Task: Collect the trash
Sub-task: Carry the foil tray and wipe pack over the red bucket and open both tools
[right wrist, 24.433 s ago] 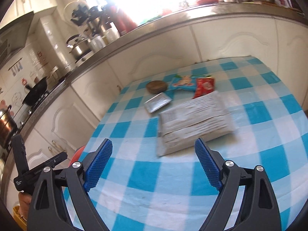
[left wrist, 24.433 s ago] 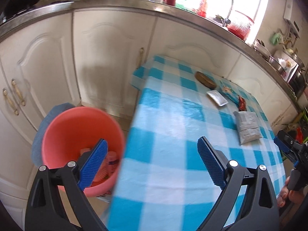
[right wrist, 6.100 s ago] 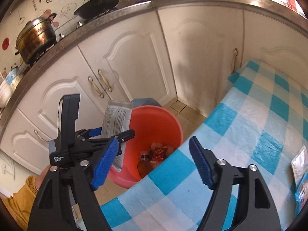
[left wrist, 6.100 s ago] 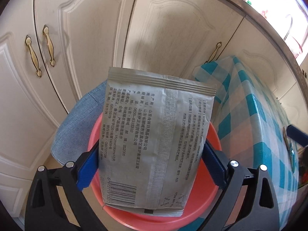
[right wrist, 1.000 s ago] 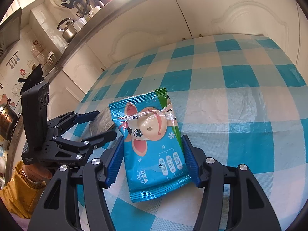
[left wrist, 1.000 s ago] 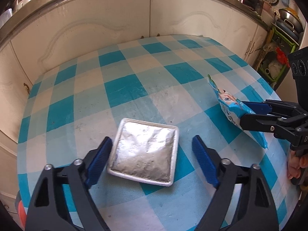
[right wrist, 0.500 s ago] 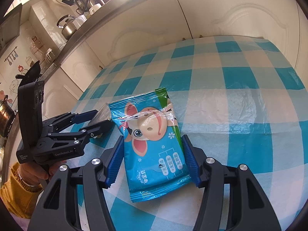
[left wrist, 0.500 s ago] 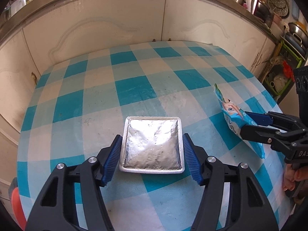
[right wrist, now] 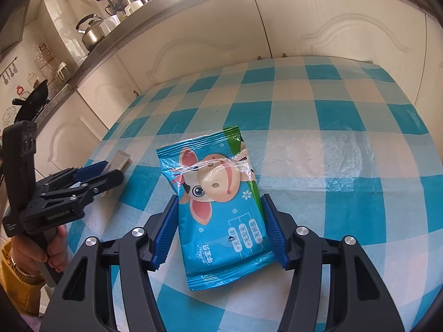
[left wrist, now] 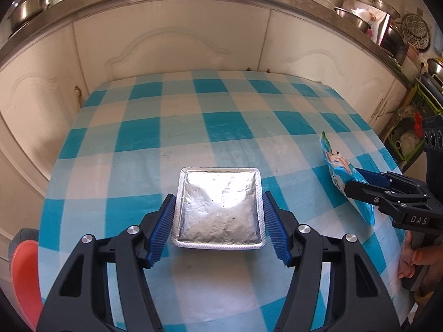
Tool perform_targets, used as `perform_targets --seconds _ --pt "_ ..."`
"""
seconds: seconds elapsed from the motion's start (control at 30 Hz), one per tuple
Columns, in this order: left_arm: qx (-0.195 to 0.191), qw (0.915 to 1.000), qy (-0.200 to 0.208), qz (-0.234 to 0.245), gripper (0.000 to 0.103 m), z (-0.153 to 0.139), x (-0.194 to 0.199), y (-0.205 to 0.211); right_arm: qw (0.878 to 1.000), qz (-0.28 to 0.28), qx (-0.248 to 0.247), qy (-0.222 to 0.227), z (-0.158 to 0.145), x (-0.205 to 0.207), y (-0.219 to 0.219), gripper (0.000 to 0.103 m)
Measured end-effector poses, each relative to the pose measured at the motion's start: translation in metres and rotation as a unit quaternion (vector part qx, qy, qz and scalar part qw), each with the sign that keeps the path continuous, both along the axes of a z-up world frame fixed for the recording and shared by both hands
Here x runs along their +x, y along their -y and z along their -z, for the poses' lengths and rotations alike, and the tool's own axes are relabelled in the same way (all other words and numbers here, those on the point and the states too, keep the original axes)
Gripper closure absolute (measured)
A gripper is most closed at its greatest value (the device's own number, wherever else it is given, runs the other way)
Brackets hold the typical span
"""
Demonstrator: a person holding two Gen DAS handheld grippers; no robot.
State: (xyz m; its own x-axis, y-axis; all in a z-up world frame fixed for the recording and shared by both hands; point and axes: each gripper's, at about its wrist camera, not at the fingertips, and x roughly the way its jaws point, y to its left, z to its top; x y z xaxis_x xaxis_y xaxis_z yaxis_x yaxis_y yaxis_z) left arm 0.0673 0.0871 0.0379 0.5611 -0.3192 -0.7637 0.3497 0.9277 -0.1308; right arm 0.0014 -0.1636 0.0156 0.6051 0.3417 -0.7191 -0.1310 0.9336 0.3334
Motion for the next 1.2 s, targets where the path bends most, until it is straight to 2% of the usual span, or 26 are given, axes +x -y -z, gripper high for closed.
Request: perform_targets --seconds 0.53,1.2 --pt "0.006 0.9967 0.037 -0.072 0.039 -0.026 -0.036 -0.074 1.0 -0.009 -0.007 0.002 -0.01 -0.017 -0.045 0.044" --pt "-0.005 0.9866 0.05 -0.155 0.039 -0.036 -0.079 -0.169 0.995 -0.087 -0.032 0.021 -0.038 -0.023 -0.145 0.044"
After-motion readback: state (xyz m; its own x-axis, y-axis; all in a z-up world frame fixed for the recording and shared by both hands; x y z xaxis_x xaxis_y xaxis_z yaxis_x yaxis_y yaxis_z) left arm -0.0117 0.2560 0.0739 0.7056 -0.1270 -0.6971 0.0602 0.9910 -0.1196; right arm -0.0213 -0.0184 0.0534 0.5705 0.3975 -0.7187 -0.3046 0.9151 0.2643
